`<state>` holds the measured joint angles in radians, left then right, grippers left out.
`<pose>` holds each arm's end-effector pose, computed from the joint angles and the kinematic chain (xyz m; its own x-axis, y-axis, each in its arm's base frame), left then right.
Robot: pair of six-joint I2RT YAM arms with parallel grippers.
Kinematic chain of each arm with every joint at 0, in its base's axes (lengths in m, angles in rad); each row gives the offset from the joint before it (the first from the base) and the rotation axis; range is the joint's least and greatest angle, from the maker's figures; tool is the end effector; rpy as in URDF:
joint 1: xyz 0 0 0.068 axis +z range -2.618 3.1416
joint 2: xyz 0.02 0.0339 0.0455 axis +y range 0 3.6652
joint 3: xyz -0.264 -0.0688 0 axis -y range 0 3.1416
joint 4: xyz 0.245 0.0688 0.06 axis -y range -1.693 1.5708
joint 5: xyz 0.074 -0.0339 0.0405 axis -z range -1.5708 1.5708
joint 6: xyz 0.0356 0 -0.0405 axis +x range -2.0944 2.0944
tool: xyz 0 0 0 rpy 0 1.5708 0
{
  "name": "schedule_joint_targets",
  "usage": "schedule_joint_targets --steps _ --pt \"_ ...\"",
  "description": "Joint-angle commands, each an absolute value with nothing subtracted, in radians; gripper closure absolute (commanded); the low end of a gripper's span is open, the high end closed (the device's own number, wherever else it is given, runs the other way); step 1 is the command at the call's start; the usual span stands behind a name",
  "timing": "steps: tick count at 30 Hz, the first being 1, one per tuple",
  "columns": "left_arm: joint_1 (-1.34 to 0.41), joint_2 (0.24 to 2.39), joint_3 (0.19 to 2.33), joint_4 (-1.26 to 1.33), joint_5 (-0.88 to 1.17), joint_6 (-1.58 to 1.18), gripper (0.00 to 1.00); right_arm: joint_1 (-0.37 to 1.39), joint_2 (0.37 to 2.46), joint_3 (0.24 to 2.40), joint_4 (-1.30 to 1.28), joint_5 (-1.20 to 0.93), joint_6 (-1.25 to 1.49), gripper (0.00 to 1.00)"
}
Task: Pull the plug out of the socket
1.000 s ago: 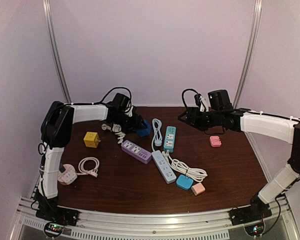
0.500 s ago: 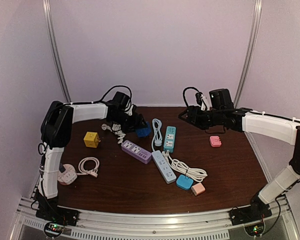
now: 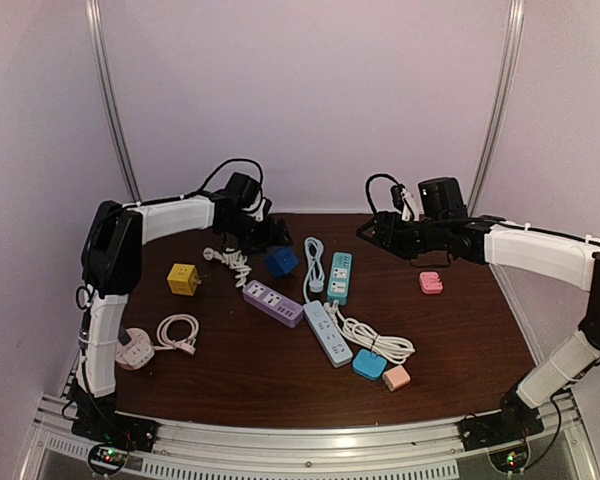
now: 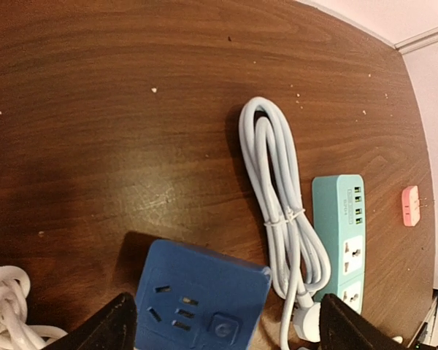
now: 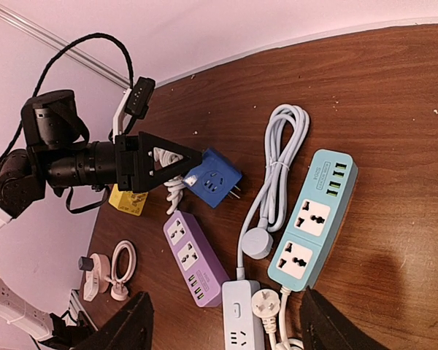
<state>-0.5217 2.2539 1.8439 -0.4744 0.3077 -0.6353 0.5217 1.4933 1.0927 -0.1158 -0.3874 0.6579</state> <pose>0.4313 -0.2603 0.1921 -0.9204 -0.1233 -0.3711 0.1183 0.8168 -0.5647 0.2894 0.1819 0.2836 -0.7950 0.1960 -0.5740 -0.3287 0.6561 0.6793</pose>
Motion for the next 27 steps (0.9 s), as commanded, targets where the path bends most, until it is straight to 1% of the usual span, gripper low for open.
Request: schedule_joint_targets --steps 1,8,14,21,24,27 --pt "-0.509 2.262 1.888 -0.539 0.232 -0.566 0.13 0.529 1.482 1.087 -0.096 -0.371 0.658 0.31" --pt "-0.538 2.213 1.875 -0.619 0.101 -0.451 0.15 0.532 1.500 1.092 -0.094 -0.371 0.652 0.31" --pt "-0.541 2.196 1.848 -0.640 0.043 -0.441 0.26 0.542 1.523 1.111 -0.091 -0.377 0.654 0.31" --pt "-0.546 2.099 1.791 -0.615 -0.010 -0.458 0.24 0.559 1.525 1.119 -0.121 -0.340 0.622 0.29" --pt "-0.546 2.011 1.709 -0.588 -0.044 -0.498 0.21 0.570 1.525 1.121 -0.136 -0.321 0.603 0.27" --pt "-0.546 1.901 1.596 -0.565 -0.080 -0.547 0.20 0.581 1.523 1.120 -0.151 -0.301 0.584 0.24"
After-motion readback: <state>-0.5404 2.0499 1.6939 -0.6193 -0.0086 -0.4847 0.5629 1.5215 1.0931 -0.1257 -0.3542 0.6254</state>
